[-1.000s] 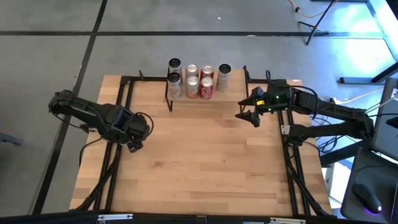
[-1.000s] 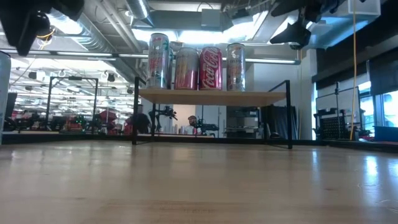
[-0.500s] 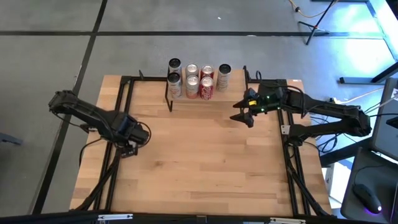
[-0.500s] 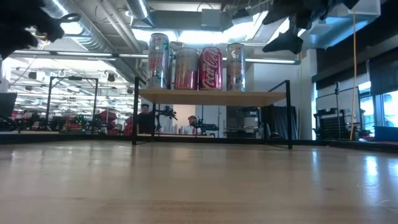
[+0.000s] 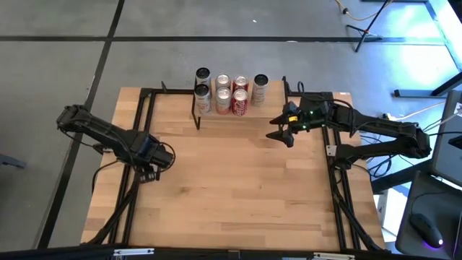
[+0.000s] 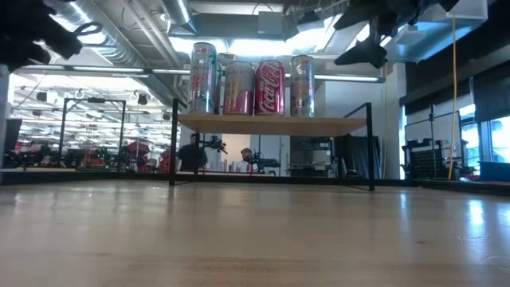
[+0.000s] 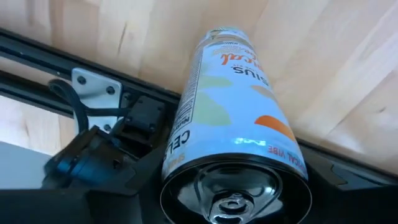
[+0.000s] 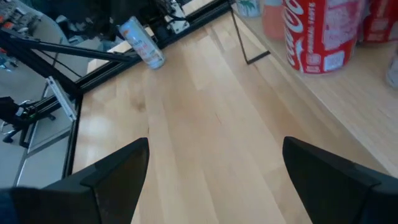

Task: Place canned beverage on shelf
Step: Put the white soda can aligned with the other white soda can on the shelf

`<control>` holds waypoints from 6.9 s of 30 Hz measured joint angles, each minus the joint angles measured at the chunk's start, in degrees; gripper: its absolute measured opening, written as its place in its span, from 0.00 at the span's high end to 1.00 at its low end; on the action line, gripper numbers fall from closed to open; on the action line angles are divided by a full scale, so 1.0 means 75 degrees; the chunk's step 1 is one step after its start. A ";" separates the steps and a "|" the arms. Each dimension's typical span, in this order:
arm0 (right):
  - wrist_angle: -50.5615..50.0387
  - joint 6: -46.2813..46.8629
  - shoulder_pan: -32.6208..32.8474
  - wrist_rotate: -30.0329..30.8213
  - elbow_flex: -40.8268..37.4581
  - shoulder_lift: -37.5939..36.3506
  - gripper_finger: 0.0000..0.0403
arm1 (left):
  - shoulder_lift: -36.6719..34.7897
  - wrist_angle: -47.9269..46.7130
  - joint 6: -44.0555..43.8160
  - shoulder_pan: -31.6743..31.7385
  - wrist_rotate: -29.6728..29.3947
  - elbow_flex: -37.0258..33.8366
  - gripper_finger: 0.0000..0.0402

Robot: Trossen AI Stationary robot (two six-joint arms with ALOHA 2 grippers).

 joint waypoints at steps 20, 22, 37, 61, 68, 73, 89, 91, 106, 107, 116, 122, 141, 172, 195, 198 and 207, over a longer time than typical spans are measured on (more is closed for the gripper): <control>-0.0179 0.0180 0.2028 -0.0075 0.0000 -0.0321 0.13 | 0.2615 0.0475 -0.0361 0.0001 -0.1786 0.5854 0.44; -0.0089 0.0155 0.2287 0.0101 0.0000 -0.0305 0.19 | 0.3096 0.0491 -0.0112 0.0062 -0.1771 0.6555 0.44; 0.2155 -0.0416 0.3124 0.0897 0.0003 0.0983 0.96 | 0.5210 0.1154 0.1396 0.0268 -0.2304 0.9629 0.44; 0.2570 -0.0646 0.3197 0.1380 -0.0020 0.2107 0.99 | 0.5594 0.2452 0.1858 0.0530 -0.3316 0.9626 0.44; 0.1741 -0.0826 0.3188 0.1575 0.0051 0.1961 1.00 | 0.5791 0.2680 0.2064 0.0719 -0.3229 0.9629 0.44; -0.0514 -0.0830 0.3321 0.1491 0.0256 0.1264 1.00 | 0.5753 0.2658 0.2172 0.0749 -0.3342 0.9425 0.44; -0.1215 0.0021 0.3552 0.1791 -0.1071 0.0250 1.00 | 0.5780 0.4209 0.5671 0.1199 -0.1028 0.6798 0.41; -0.1124 0.0145 0.3552 0.1773 -0.1164 0.0254 1.00 | 0.5774 0.4495 0.5744 0.1236 -0.0959 0.6474 0.41; -0.0471 0.0187 0.3547 0.1853 -0.1203 0.0255 1.00 | 0.5777 0.5775 0.5787 0.1218 -0.0869 0.5307 0.40; -0.0466 0.0187 0.3547 0.1853 -0.1204 0.0253 1.00 | 0.5777 0.5777 0.5815 0.1218 -0.0882 0.5307 0.40; -0.0445 0.0232 0.3547 0.2183 -0.1201 0.0255 1.00 | 0.5777 0.5786 0.6202 0.1206 -0.0957 0.5295 0.33; -0.0312 0.0326 0.3547 0.2243 -0.1204 0.0255 0.97 | 0.5774 0.5839 0.6202 0.1109 -0.1026 0.5417 0.19; 0.2823 0.1562 0.3601 0.3109 -0.1203 0.1407 0.12 | 0.3520 0.3794 0.2831 -0.0080 -0.2993 0.5747 0.16; 0.7627 0.0503 0.5050 0.7443 -0.0344 0.6651 0.34 | 0.1132 0.5779 0.0613 -0.1131 -0.3377 0.1740 0.16; 0.3194 -0.0209 0.2368 0.7069 -0.0216 0.1552 0.48 | 0.0362 0.5725 0.1197 -0.1055 -0.4679 0.2171 0.16; 0.3204 -0.0447 0.1697 0.6509 -0.0219 0.1560 0.48 | 0.0359 0.5728 0.1199 -0.1052 -0.4883 0.2171 0.16; 0.3375 -0.0611 0.0391 0.5788 -0.0222 0.1812 0.48 | 0.0359 0.5739 0.1189 -0.1052 -0.5183 0.2171 0.16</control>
